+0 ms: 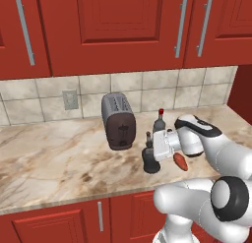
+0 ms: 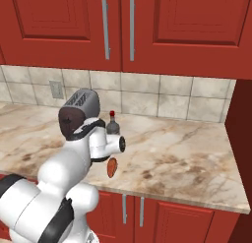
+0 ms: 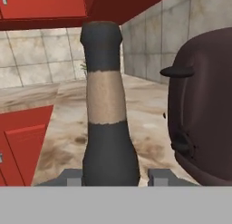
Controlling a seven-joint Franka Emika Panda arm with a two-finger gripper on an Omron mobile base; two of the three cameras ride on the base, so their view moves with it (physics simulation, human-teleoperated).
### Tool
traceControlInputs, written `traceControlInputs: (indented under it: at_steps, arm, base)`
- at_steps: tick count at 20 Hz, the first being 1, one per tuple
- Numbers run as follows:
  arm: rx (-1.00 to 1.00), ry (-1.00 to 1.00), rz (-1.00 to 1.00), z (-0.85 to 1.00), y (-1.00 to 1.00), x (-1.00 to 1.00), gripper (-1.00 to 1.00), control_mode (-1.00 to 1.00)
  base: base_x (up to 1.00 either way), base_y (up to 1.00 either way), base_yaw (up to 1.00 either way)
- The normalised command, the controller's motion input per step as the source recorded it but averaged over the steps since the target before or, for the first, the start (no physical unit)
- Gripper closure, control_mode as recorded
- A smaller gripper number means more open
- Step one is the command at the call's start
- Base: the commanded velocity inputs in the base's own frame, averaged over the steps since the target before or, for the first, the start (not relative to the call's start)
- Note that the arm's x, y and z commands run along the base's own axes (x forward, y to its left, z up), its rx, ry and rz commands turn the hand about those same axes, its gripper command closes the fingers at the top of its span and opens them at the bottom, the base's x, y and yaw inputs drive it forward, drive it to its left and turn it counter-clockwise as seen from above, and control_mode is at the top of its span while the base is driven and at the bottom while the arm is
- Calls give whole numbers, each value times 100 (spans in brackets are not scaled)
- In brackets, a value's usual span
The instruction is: Place the liquors on the top shelf of the fridge to keep them out of children's reach, and place the sweet potato on lower shelves for easy access.
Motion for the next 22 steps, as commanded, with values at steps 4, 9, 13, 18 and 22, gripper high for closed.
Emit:
traceControlInputs:
  at_steps: [4, 9, 13, 18, 22]
  arm:
    - [0, 0, -4, 78, 0, -31, 100, -100]
    - [0, 1, -8, 100, -8, -44, 100, -100]
    - [-5, 8, -25, 77, -33, -51, 100, -100]
    - [-11, 1, -44, 53, -13, -44, 100, -100]
    - [-13, 0, -55, 47, 0, -36, 100, -100]
  base:
    - [0, 0, 0]
    - [0, 0, 0]
    - [0, 0, 0]
    - [0, 0, 0]
    - [0, 0, 0]
